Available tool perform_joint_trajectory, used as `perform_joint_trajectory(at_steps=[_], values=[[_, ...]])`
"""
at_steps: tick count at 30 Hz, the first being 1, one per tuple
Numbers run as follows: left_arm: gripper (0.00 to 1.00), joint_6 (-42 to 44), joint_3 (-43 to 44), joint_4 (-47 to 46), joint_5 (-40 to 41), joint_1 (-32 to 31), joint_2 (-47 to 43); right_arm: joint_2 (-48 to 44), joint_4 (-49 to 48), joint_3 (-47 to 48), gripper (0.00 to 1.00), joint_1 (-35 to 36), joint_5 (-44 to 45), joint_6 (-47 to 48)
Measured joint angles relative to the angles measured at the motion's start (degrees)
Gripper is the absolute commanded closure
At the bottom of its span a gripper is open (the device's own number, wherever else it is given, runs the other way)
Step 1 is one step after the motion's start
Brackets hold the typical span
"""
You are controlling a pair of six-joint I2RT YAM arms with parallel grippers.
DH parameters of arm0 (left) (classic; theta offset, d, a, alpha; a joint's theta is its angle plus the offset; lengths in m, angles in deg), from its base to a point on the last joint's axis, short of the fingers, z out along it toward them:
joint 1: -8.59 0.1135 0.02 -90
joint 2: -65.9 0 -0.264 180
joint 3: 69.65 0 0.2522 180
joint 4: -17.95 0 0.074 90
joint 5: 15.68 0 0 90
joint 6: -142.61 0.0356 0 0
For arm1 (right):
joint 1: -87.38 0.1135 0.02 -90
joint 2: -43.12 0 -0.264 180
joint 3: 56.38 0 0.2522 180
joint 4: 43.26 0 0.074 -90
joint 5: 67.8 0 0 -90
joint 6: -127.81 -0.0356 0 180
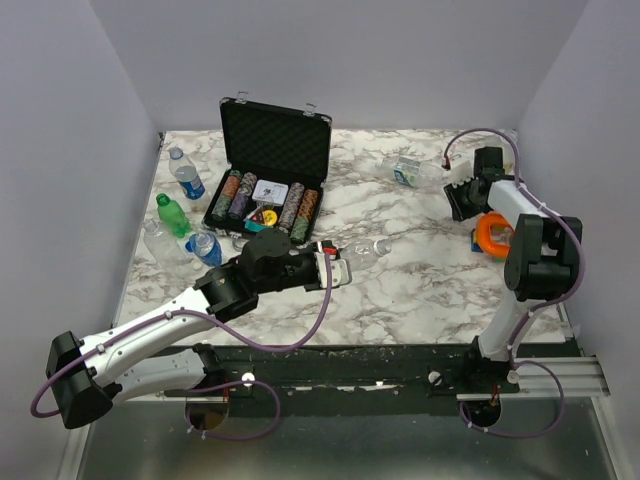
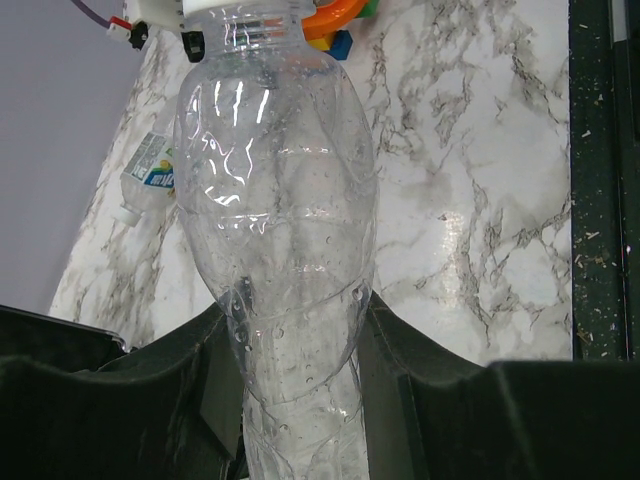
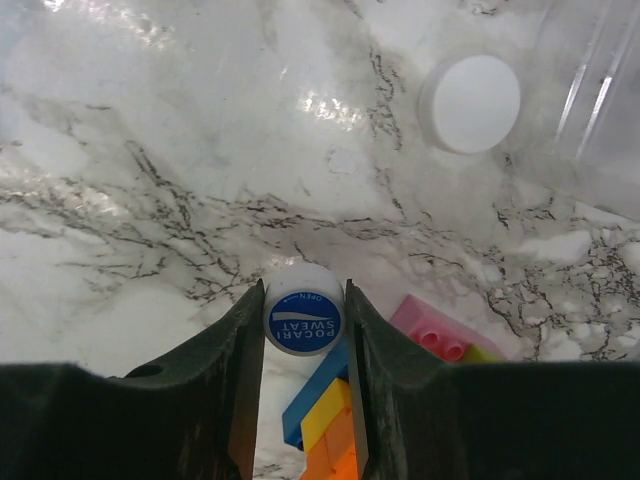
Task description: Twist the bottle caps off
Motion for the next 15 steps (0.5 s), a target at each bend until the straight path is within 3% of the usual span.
perform_joint_trajectory(at_steps=[8, 15], values=[[1.00, 0.02, 0.00, 0.00, 0.07, 0.00, 0.09, 4.04, -0.39, 2.29, 0.42, -0.02, 2.64, -0.52], [1.00, 0.00, 0.00, 0.00, 0.09, 0.00, 0.24, 3.50, 0.11, 2.10, 0.41, -0.22, 1.75, -0.42]])
